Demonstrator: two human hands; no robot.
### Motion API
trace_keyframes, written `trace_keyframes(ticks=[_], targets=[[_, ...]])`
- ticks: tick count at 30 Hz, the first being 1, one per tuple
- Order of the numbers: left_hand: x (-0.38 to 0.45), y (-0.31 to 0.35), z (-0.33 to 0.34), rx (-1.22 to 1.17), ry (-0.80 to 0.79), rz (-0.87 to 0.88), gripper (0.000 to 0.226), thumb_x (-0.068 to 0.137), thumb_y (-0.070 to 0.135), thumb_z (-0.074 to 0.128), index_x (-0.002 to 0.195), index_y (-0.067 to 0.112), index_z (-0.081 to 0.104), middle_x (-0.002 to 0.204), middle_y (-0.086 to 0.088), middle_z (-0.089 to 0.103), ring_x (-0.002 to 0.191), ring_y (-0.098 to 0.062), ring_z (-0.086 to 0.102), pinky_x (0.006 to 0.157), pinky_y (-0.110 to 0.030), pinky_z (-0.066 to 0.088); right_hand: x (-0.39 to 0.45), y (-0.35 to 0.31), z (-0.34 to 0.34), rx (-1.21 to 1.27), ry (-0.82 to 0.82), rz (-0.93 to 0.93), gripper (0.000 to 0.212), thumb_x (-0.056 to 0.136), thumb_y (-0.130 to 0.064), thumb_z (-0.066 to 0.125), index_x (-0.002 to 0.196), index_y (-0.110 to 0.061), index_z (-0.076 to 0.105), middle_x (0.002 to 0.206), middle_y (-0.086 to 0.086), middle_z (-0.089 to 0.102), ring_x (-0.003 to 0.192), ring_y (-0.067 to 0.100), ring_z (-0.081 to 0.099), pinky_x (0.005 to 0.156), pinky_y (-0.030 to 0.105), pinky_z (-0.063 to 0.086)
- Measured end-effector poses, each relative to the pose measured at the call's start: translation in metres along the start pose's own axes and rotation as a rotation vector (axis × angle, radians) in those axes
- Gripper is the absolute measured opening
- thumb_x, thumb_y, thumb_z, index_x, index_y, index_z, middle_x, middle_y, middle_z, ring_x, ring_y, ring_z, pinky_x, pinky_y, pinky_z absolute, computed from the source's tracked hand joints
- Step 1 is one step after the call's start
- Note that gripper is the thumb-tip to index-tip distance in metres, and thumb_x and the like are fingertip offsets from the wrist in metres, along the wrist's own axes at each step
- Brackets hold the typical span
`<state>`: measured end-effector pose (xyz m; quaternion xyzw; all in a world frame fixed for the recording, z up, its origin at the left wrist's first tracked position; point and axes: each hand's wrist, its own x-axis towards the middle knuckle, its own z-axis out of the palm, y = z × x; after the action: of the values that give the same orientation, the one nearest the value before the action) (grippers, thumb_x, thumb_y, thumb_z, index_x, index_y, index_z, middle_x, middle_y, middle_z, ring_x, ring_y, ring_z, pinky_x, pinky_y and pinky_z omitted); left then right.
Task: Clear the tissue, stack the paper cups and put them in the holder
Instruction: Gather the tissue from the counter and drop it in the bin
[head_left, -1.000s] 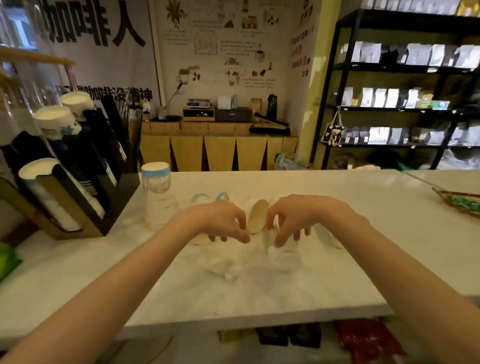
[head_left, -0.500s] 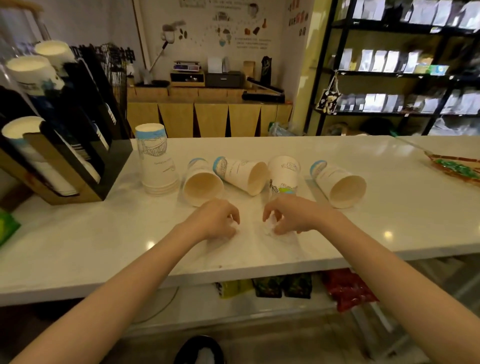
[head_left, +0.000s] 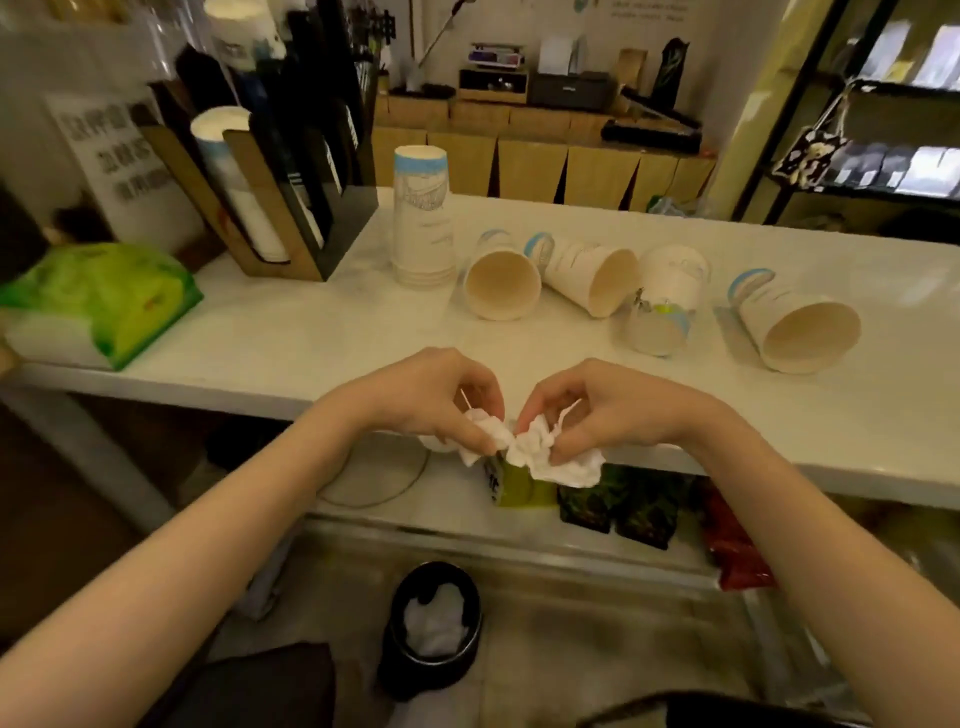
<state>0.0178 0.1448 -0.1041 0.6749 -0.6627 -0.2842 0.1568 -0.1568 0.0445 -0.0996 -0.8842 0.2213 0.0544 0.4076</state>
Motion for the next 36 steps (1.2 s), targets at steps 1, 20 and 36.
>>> trace_keyframes(ticks=[1, 20, 36], targets=[[-0.009, -0.002, 0.009, -0.013, -0.044, -0.015, 0.027, 0.068, 0.026, 0.075, 0.092, 0.019, 0.066, 0.090, 0.005, 0.067, 0.080, -0.007, 0.060, 0.072, -0.025, 0.051, -0.002, 0.002, 0.012, 0.009, -0.054, -0.006, 0.029, 0.070, -0.006, 0.071, 0.097, -0.017, 0.070, 0.089, 0.006, 0.069, 0.072, 0.002, 0.058, 0.078, 0.029, 0.051], [0.008, -0.281, 0.359, -0.349, 0.207, -0.607, 0.035, 0.081, 0.017, 0.064, 0.115, 0.009, 0.058, 0.114, -0.011, 0.067, 0.105, -0.025, 0.061, 0.078, -0.022, 0.041, 0.135, 0.270, 0.338, 0.485, 0.277, 0.496, 0.032, 0.081, 0.011, 0.055, 0.113, 0.011, 0.052, 0.095, 0.018, 0.057, 0.065, 0.006, 0.061, 0.054, 0.017, 0.049], [0.081, -0.389, 0.477, -0.446, 0.173, -0.766, 0.065, 0.084, 0.027, 0.059, 0.139, 0.016, 0.027, 0.131, -0.015, 0.053, 0.117, -0.031, 0.052, 0.093, -0.040, 0.045, 0.237, 0.390, 0.430, 0.406, 0.160, 0.558, 0.062, 0.080, -0.005, 0.062, 0.135, -0.005, 0.034, 0.120, 0.015, 0.055, 0.114, 0.030, 0.053, 0.087, 0.030, 0.044]])
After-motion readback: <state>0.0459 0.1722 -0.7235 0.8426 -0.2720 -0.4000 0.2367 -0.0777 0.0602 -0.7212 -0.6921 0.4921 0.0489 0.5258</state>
